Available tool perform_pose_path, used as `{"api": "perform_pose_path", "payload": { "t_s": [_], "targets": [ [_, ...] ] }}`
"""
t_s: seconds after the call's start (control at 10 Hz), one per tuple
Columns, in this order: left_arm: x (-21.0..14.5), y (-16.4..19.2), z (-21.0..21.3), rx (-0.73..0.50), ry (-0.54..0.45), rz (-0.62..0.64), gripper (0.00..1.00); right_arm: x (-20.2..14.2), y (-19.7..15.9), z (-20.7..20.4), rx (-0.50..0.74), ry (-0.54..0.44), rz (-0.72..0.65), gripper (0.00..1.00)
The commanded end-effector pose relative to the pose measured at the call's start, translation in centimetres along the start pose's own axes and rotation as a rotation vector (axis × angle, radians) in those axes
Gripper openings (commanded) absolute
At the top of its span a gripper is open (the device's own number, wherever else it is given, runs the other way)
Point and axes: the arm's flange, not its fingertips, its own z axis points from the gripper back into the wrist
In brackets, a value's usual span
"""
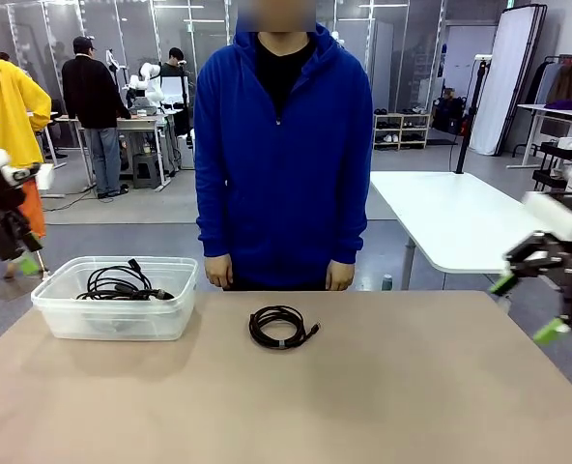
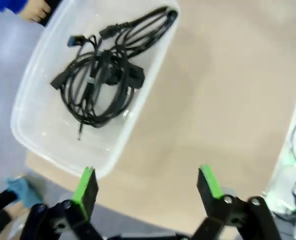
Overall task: Organize and store the cables.
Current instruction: Place the USB Extension Cable into the Organizing box.
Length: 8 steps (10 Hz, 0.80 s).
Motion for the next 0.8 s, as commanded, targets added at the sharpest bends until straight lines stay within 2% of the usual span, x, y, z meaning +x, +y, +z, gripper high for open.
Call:
{"api": "perform_pose_path", "payload": {
  "t_s": [0.0,0.1,0.3,0.5,0.6,0.7],
  "targets": [
    [-3.6,-3.8,-0.3,0.034,-0.094,0.012,1.00,3.5,-3.7,-2.8,0.083,0.101,0.042,1.00],
    [-5.5,-5.7,-0.1,0.053,-0.120,0.036,1.00,5.5,-5.1,-4.6,0.114,0.130,0.065,1.00],
    [-8.2,-7.9,-0.4,0.062,-0.160,0.082,1.00,8.3,-6.5,-7.4,0.101,0.197,0.081,1.00],
    [-6.8,-8.1,0.3,0.075,-0.148,0.044,1.00,8.5,-5.9,-8.0,0.059,0.182,0.056,1.00],
    [-9.0,-7.9,0.1,0.029,-0.128,0.101,1.00,9.1,-6.3,-8.3,0.108,0.157,0.106,1.00],
    [-9.0,-7.9,0.1,0.029,-0.128,0.101,1.00,9.1,-6.3,-8.3,0.108,0.157,0.106,1.00]
  ]
}}
